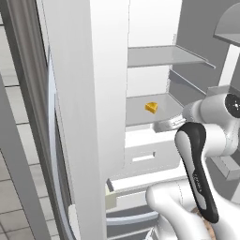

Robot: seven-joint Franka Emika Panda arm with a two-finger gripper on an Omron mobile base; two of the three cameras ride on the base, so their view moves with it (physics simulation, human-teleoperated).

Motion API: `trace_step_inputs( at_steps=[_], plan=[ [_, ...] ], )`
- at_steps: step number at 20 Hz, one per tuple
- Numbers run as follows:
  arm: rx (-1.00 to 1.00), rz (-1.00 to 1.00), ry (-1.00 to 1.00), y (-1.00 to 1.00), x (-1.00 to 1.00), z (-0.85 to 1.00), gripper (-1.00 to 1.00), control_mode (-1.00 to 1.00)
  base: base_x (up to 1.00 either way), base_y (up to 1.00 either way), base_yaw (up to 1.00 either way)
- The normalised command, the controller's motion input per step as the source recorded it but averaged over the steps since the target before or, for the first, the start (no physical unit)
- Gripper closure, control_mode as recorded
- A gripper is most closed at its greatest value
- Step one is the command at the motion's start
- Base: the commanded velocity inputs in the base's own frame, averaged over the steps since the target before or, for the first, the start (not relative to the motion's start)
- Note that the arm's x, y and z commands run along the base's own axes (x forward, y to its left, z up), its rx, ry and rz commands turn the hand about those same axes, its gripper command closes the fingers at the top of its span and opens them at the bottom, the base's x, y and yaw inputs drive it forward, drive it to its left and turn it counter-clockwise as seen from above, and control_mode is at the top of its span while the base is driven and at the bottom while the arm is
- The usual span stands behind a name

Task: Take the cheese, steak, and bell pepper from the fridge and place them on the plate on the dining counter to create an appetizer plate.

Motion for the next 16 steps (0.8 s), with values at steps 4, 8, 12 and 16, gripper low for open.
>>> trace_step_inputs(
  at_steps=[4, 8, 12, 16],
  plan=[
    [0.0, 0.0, 0.0, 0.0, 0.0, 0.0, -1.0, 1.0, 0.33, 0.0, 0.01],
    [0.0, 0.0, 0.0, 0.0, 0.0, 0.0, -1.0, 1.0, 0.11, 0.0, 0.0],
    [0.0, 0.0, 0.0, 0.0, 0.0, 0.0, -1.0, 1.0, 0.13, 0.01, 0.0],
    [0.0, 0.0, 0.02, 0.12, 0.19, 0.0, -1.0, -1.0, 0.06, 0.03, 0.0]
  ],
)
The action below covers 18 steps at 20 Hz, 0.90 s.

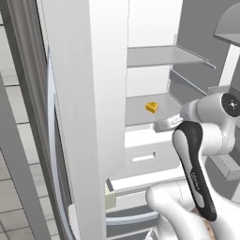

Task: Take the cheese, steak, and bell pepper from the fridge and place them on the plate on the dining counter to create an appetizer plate.

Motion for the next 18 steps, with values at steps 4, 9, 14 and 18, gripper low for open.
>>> trace_step_inputs(
  at_steps=[4, 9, 14, 18],
  plan=[
    [0.0, 0.0, 0.02, 0.2, 0.26, 0.13, -1.0, -1.0, 0.0, 0.0, 0.0],
    [0.0, 0.0, -0.01, 0.02, 0.19, 0.36, -1.0, -1.0, 0.0, 0.0, 0.0],
    [0.0, 0.0, -0.01, 0.03, 0.43, 0.44, -1.0, -1.0, 0.0, 0.0, 0.0],
    [0.0, 0.04, 0.0, 0.26, 0.68, 0.36, -1.0, -1.0, 0.0, 0.0, 0.0]
  ],
)
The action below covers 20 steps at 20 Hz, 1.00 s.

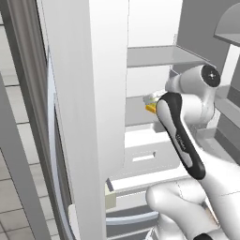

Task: Take the cheese, steak, and bell pepper from the fridge and place them on the plate on the dining counter to create an appetizer plate.

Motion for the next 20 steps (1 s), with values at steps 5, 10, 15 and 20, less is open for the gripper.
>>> trace_step_inputs(
  at_steps=[5, 10, 15, 20],
  plan=[
    [0.0, 0.06, 0.0, 0.44, 0.86, 0.11, -1.0, -1.0, 0.0, 0.0, 0.0],
    [0.0, 0.02, 0.0, 0.49, 0.76, 0.27, -1.0, -1.0, 0.0, 0.0, 0.0],
    [0.0, 0.01, 0.0, 0.36, 0.44, 0.41, -1.0, -1.0, 0.0, 0.0, 0.0],
    [0.0, 0.0, 0.0, 0.31, 0.06, 0.51, -1.0, -1.0, 0.0, 0.0, 0.0]
  ],
)
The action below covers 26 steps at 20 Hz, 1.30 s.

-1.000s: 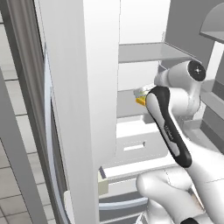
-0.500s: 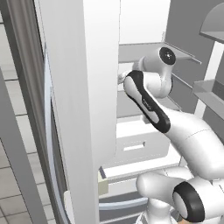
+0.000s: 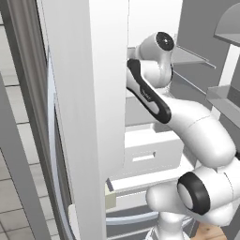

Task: Take the cheese, steak, and bell pepper from the fridge and place them on the plate on the dining counter to create an appetizer plate.

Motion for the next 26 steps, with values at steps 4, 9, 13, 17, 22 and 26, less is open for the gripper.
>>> trace_step_inputs(
  at_steps=[4, 9, 13, 17, 22, 26],
  plan=[
    [0.0, 0.0, 0.0, 0.31, 0.01, 0.21, -1.0, -1.0, 0.0, 0.0, 0.0],
    [0.0, -0.01, -0.01, 0.21, 0.06, 0.0, -1.0, -1.0, 0.0, 0.0, 0.0],
    [0.0, -0.04, 0.0, 0.03, 0.0, -0.03, -1.0, -1.0, 0.0, 0.0, 0.0],
    [0.02, -0.03, 0.0, 0.0, 0.03, -0.01, -1.0, -1.0, 0.0, 0.0, 0.0],
    [0.06, -0.01, 0.0, 0.0, 0.19, 0.0, -1.0, -1.0, 0.0, 0.0, 0.0],
    [0.09, 0.0, 0.0, 0.0, 0.45, 0.0, -1.0, -1.0, 0.0, 0.0, 0.0]
  ],
)
